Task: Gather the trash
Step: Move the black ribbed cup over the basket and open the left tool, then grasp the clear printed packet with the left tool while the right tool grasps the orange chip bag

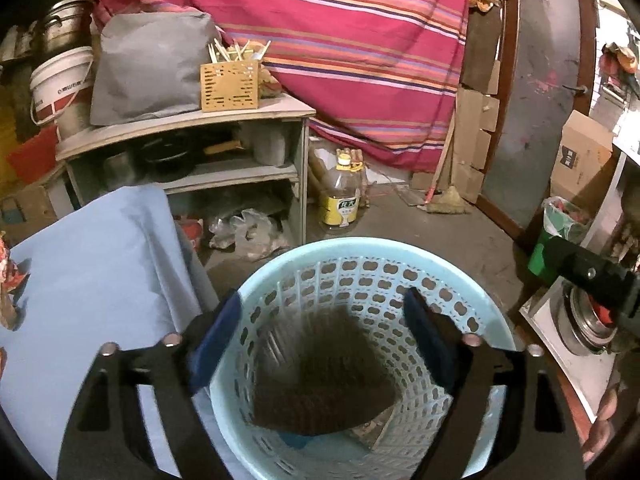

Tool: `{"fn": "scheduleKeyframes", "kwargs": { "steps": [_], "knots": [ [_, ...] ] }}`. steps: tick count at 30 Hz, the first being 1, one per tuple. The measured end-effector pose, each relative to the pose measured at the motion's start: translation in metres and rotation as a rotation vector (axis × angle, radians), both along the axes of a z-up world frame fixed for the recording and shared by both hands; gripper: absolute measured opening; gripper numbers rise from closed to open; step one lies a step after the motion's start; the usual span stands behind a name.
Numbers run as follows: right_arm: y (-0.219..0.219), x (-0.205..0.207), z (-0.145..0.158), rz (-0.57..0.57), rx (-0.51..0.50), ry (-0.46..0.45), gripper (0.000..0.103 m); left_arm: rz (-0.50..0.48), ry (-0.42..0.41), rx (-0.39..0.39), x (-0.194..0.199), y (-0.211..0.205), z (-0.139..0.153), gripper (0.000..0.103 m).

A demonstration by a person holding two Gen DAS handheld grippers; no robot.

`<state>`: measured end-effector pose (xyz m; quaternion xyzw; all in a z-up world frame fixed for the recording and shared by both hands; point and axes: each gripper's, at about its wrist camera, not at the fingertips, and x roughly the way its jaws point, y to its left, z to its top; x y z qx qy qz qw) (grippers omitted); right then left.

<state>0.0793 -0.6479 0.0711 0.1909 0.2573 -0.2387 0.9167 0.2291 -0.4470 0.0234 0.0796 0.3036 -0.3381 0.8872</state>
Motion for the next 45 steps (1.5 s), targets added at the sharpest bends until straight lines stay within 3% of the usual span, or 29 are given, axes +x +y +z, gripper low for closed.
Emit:
{"fn": "scheduleKeyframes", "kwargs": {
  "steps": [6, 12, 17, 23, 27, 31, 36, 40, 45],
  "knots": [
    [0.006, 0.006, 0.002, 0.001, -0.021, 0.015, 0.095, 0.035, -0.001, 0.001, 0.004, 0.021, 0.002, 0.089],
    [0.024, 0.020, 0.005, 0.025, -0.055, 0.027, 0.095, 0.109, -0.032, 0.007, 0.005, 0.083, 0.009, 0.089],
    [0.053, 0.038, 0.008, 0.066, -0.063, 0.024, 0.098, 0.203, -0.095, 0.062, 0.003, 0.155, 0.020, 0.093],
    [0.109, 0.071, 0.002, 0.160, -0.059, 0.046, 0.098, 0.347, -0.125, 0.088, 0.010, 0.270, 0.025, 0.096],
    [0.154, 0.099, -0.003, 0.234, -0.066, 0.071, 0.098, 0.513, -0.149, 0.106, 0.024, 0.355, 0.020, 0.097],
    [0.201, 0.126, -0.010, 0.316, -0.051, 0.093, 0.098, 0.652, -0.117, 0.097, 0.040, 0.427, 0.012, 0.097],
    [0.259, 0.154, -0.015, 0.399, -0.101, 0.123, 0.098, 0.786, -0.116, 0.139, 0.049, 0.500, 0.009, 0.097],
    [0.307, 0.177, -0.022, 0.470, -0.106, 0.140, 0.098, 0.892, -0.061, 0.128, 0.066, 0.553, -0.002, 0.097],
    [0.364, 0.192, -0.033, 0.561, -0.150, 0.171, 0.098, 0.902, 0.045, 0.098, 0.089, 0.594, -0.023, 0.097]
  ]
}}
